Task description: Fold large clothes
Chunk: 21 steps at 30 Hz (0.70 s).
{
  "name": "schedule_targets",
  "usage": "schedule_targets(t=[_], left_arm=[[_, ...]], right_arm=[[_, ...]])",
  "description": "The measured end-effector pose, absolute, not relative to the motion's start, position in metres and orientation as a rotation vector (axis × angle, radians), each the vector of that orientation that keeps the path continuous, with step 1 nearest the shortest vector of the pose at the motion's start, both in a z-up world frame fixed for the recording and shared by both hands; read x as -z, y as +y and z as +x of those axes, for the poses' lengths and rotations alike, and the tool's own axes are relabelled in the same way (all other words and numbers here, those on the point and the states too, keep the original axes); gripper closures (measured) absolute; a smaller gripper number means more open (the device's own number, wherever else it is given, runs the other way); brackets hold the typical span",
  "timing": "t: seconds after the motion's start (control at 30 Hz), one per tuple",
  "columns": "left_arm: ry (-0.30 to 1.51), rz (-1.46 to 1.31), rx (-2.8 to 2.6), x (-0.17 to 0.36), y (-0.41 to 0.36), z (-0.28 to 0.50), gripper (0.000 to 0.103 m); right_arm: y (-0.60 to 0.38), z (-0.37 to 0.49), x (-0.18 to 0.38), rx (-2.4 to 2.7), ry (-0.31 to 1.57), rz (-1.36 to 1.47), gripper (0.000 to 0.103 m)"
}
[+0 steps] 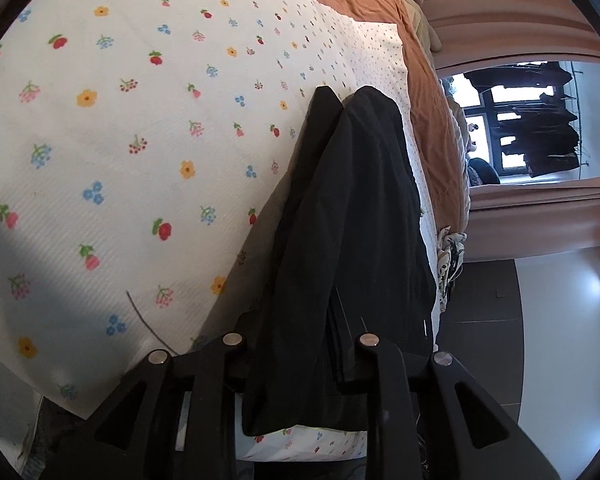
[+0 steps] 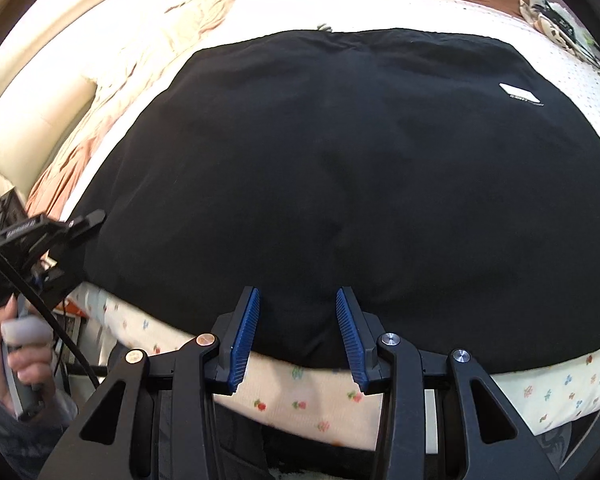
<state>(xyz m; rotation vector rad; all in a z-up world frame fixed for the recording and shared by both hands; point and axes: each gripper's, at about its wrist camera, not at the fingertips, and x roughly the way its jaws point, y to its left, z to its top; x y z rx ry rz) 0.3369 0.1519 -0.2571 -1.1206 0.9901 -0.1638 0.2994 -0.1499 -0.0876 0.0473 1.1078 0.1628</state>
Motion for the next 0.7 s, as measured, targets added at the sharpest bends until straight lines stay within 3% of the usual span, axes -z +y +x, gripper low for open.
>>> schedule_targets(t=[0.17,0.2,0.33,0.7], left_arm=[[0.978,-1.105,0.186,0.256,0.151,0.337,0.080],[0.972,-1.103,0.197,0.254,0.152,0.337,0.086],[0.929,-1.108,0.234,0.240,0.153,0.338,0.090],[0.826,-1.004,0.358,0.149,0.116,0.349,0.091]], right_arm=[[-0.145,0.312,0.086,-0.109,1.083,0.058,0.065],[-0.145,0.314,0.087,-0.106,1.080,0.061,0.065],[-0.145,0.326,0.093,-0.106,1.064,0.043,0.065],[-0.160,0.342,0.101,-0.172,1.086,0.150,0.065]])
